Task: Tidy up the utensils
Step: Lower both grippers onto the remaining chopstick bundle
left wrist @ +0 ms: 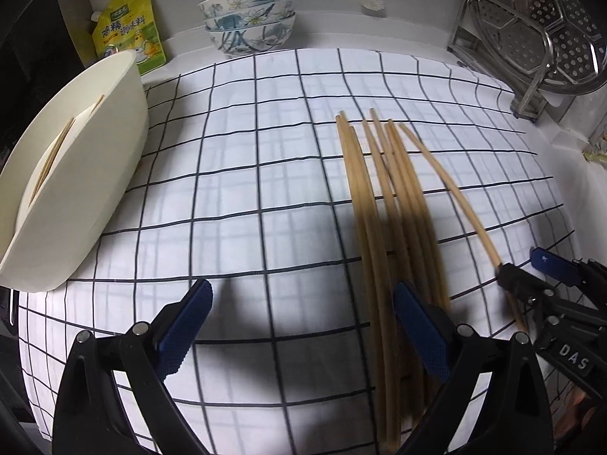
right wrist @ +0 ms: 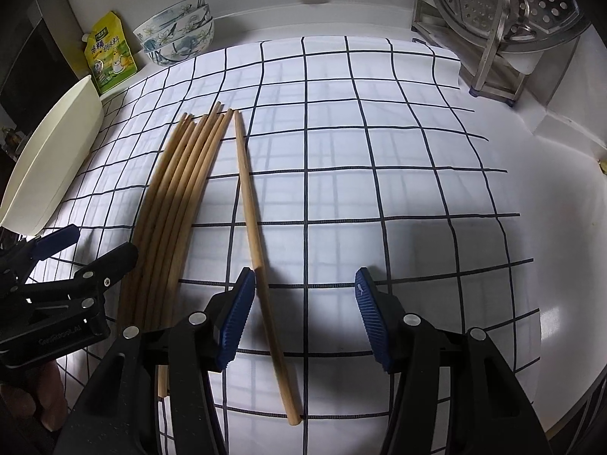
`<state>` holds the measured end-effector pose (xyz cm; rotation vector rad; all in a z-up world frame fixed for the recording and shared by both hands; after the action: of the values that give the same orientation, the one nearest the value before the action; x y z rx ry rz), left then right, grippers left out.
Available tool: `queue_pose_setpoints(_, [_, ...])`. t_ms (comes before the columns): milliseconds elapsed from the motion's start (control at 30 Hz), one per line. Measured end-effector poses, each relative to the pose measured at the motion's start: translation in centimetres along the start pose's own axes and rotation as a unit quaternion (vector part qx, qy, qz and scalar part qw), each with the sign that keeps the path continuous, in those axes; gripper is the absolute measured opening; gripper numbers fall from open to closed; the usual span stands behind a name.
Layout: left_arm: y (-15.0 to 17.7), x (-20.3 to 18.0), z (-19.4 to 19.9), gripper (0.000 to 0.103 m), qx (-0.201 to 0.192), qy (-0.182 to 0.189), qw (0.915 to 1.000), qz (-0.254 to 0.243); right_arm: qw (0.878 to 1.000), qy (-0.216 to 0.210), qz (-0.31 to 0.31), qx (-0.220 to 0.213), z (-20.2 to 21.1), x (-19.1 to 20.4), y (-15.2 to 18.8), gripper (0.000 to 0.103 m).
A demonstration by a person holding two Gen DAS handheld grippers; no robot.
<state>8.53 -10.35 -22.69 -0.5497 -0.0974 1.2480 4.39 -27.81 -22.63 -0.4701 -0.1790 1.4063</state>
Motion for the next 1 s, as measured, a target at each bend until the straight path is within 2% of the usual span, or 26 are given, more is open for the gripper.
queue_pose_setpoints(400, [0.1, 2.5, 0.7, 0.094, -0.011, -0.013, 0.9995, 0.025, 1.000, -0.008, 0.007, -0.007, 0.0, 0.7, -0.9, 0.053])
queue_pose_setpoints(800, [0.0, 1.4, -0.1, 0.094, -0.005, -0.021, 0.9998, 0.002, 1.000, -0.004, 0.015, -0.009, -0.5, 1.0, -1.1, 0.053])
queue_pose_setpoints(1000, [0.2, 2.1, -0.4, 0.095, 0.001, -0.021, 0.9997, 0.016, 1.000, 0.005, 0.026, -0.015, -0.7, 1.1, -1.2, 0.053])
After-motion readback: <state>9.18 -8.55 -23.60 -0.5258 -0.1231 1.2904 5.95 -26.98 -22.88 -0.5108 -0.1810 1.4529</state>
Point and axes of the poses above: each gripper's, at about its wrist camera, not at the fingertips, and z roughly against the way its jaws point, x to its left, y to its underside, the point moved 9 cm from there along -z, roughly the way its jaws point, and after that the axes turned 14 degrees about y, right-handed, at the moved point
